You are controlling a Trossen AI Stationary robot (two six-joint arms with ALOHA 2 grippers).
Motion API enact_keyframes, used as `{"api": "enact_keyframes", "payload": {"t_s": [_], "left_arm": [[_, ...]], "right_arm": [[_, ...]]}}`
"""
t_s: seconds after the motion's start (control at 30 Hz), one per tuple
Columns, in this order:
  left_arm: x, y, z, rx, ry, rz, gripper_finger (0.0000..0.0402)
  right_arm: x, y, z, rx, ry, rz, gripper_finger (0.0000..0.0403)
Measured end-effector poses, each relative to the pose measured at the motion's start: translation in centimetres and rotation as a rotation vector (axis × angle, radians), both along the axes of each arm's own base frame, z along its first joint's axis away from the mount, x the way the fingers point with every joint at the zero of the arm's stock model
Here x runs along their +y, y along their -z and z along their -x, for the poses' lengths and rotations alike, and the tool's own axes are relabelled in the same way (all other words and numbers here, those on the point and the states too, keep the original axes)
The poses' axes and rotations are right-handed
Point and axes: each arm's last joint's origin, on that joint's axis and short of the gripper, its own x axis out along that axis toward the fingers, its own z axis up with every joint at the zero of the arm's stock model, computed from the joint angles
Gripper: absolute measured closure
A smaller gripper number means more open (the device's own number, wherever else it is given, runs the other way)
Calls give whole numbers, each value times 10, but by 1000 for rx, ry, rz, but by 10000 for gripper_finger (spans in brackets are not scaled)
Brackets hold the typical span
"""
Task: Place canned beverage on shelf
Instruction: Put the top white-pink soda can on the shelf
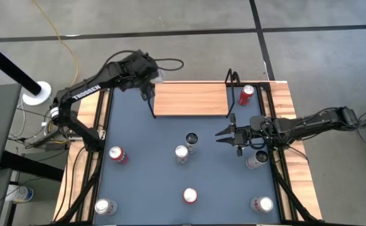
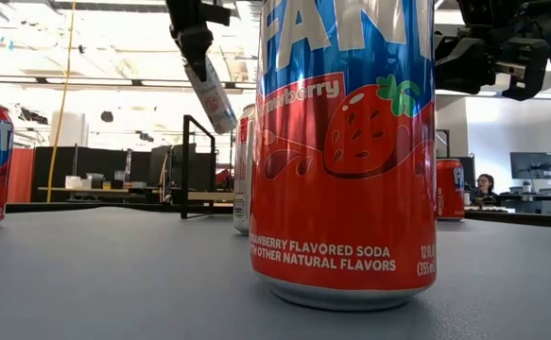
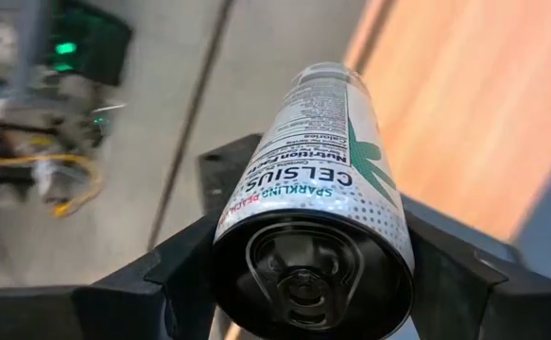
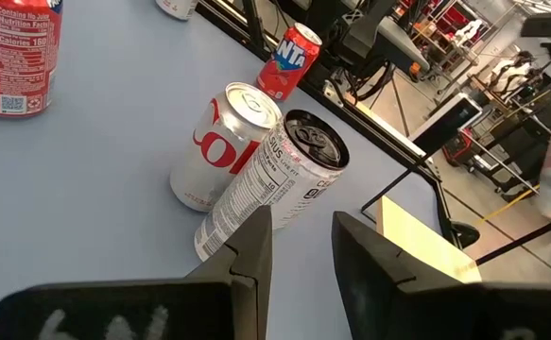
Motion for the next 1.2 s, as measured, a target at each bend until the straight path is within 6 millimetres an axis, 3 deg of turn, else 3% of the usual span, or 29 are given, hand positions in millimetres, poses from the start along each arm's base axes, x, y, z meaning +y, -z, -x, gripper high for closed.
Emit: {"api": "enact_keyframes", "payload": {"t_s": [0.4,0.6,0.77,0.93,1.2], "left_arm": [[22,52,-51,156,100,117,152],[35,64,-82,228,116,250,152],[39,69,-92,360,16,418,152],[44,70,-106,282,90,434,152],[46,75,-100,278,63,549,152]], "right_arm": [[0,0,0,-2,-1,0,292],[0,0,0,-1,-2,1,292],[0,0,0,0,-2,1,292],[0,0,0,0,-1,0,292],[0,0,0,0,-1,0,292]]}}
